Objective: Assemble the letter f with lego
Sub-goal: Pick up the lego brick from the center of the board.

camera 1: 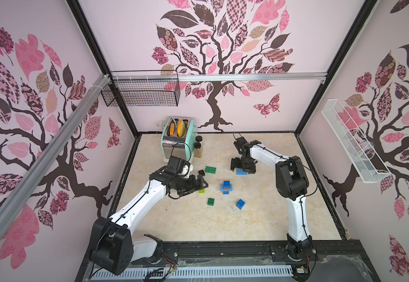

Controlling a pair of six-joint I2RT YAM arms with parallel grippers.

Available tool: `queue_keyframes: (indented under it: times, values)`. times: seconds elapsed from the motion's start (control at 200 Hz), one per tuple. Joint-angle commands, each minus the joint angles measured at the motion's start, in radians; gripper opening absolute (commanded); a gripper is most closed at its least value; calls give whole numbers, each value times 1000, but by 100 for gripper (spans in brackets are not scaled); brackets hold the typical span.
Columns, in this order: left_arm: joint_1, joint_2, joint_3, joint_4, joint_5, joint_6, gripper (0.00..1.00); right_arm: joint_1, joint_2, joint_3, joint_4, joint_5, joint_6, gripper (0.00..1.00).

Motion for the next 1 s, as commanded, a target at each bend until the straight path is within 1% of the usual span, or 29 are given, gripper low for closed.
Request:
queue_keyframes:
  times: [0.0,0.405,0.58,0.995]
  values:
    - [7,-14,-12,-6,9,8,98,-2,-23,4,5,28,-13,94]
    - [7,25,-19,12,20,-6,97,-1,-10,17,7,33,-69,80]
    - [9,28,-14,17,16,-10,97,-3,5,27,-1,34,-82,79]
    - [10,29,-14,21,14,-15,96,-6,23,34,5,44,-101,70]
